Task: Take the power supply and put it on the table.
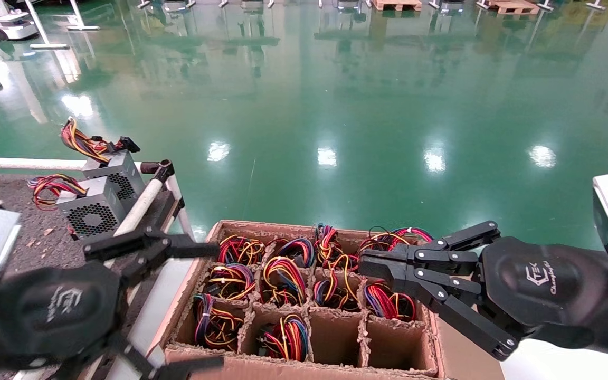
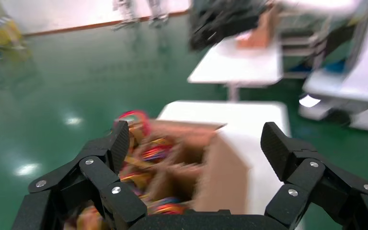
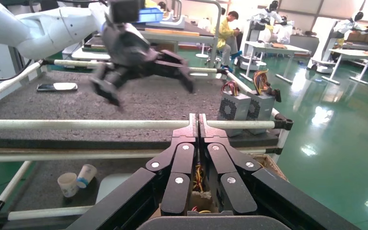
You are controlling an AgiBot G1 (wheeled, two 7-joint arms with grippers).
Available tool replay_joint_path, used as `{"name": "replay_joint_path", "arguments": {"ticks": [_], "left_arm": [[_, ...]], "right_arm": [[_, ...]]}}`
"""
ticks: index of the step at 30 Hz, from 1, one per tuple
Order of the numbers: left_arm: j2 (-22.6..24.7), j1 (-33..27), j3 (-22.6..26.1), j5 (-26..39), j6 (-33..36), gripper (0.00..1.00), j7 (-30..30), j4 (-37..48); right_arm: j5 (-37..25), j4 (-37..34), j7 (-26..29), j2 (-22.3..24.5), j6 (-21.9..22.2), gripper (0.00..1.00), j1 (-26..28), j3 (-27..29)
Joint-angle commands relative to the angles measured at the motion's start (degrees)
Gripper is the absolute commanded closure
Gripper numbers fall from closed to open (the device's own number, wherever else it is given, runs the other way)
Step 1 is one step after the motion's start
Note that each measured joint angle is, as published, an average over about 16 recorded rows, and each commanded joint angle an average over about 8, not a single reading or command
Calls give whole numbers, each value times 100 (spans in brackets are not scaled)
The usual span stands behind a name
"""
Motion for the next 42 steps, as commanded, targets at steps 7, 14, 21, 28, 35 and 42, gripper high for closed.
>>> {"name": "replay_joint_path", "arguments": {"ticks": [7, 14, 21, 28, 35, 42], "left_arm": [[324, -330, 429, 1161, -505, 0, 7, -154], [785, -754, 826, 1892, -733, 0, -276, -189], [1109, -903, 1157, 2369, -941, 0, -949, -219], [1263, -969, 1386, 2725, -1103, 0, -1583, -303], [1380, -1044, 1411, 2880, -1259, 0, -1505, -371], [1351, -1026, 1405, 2835, -1213, 0, -1547, -315]], "right_arm": [[0, 0, 0, 0, 0, 45, 0, 0], [0, 0, 0, 0, 0, 0, 0, 0], [0, 0, 0, 0, 0, 0, 0, 0], [0, 0, 0, 0, 0, 0, 0, 0], [1, -1, 0, 1, 2, 0, -1, 0], [0, -1, 0, 1, 2, 0, -1, 0]]}}
